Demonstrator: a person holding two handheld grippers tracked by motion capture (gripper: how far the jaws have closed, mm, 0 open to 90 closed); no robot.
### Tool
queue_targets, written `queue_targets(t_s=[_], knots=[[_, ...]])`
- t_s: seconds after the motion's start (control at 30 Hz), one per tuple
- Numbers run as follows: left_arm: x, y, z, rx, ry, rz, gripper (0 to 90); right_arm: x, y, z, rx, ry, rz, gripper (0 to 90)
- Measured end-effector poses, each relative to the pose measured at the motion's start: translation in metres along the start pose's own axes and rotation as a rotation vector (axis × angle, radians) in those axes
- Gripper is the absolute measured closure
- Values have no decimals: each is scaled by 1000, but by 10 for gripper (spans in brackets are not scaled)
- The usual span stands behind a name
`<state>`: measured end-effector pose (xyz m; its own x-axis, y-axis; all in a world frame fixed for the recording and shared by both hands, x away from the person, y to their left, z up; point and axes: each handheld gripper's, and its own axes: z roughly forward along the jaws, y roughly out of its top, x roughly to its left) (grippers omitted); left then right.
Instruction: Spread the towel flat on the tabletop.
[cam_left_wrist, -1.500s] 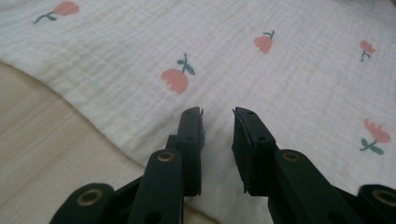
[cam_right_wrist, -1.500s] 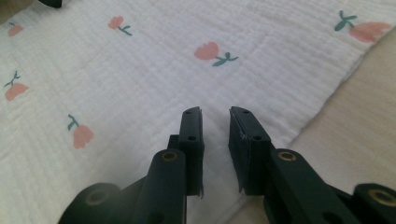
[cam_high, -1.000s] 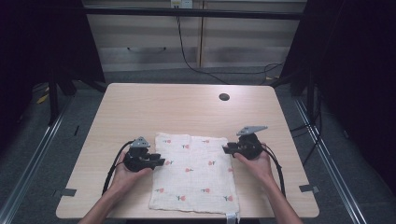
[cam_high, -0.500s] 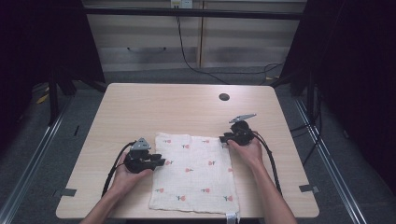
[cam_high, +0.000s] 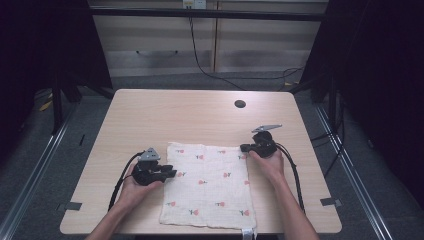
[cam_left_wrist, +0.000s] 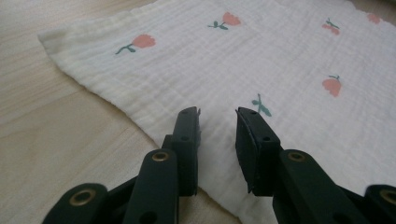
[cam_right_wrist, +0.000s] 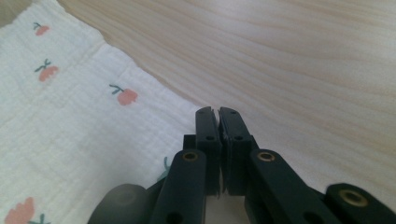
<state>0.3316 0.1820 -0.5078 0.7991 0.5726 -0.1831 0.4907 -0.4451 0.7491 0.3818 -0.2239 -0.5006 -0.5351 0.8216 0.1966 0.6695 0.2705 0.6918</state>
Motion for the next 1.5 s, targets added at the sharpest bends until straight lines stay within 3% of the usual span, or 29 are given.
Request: queue_targets(t_s=[0.07,0.2,0.3,0.37,0.5,0.53,0.57,0.63,0.8,0.93,1.03,1.1,1.27,1.37,1.43,1.5], knots=[[0,0,-2,12,-5,-18,693,0,1,-5,-13,1,6,875],[-5,-2,-7,35,-18,-11,668,2,-4,-11,-51,21,19,875],[-4,-1,-10,29,-34,-15,622,5,-9,-10,-41,21,10,875],[1,3,-13,5,-30,-39,619,5,-10,-10,-42,21,10,875],[24,17,-22,-45,8,-92,569,5,-7,-11,-47,20,3,875],[32,20,-23,-45,36,-97,560,5,-7,-11,-51,22,-1,875],[43,23,-24,-68,37,-122,556,5,-6,-12,-49,20,2,875],[56,26,-23,-60,31,-158,552,5,-6,-14,-53,19,-3,875],[72,33,-4,-19,57,-147,561,5,-6,-14,-59,24,-1,875],[74,36,7,8,56,-126,598,7,-5,-14,-68,30,-6,875],[78,41,13,2,77,-142,607,6,-6,-14,-64,33,-3,875],[80,44,16,32,86,-130,590,6,-6,-14,-65,34,-2,875],[81,44,24,24,92,-125,614,6,-5,-15,-70,45,-6,875],[77,46,29,8,94,-146,616,5,-5,-15,-65,42,-7,875],[71,48,33,15,100,-113,640,5,-5,-15,-67,43,0,875],[69,48,34,13,106,-110,693,4,-5,-15,-68,46,-1,875]])
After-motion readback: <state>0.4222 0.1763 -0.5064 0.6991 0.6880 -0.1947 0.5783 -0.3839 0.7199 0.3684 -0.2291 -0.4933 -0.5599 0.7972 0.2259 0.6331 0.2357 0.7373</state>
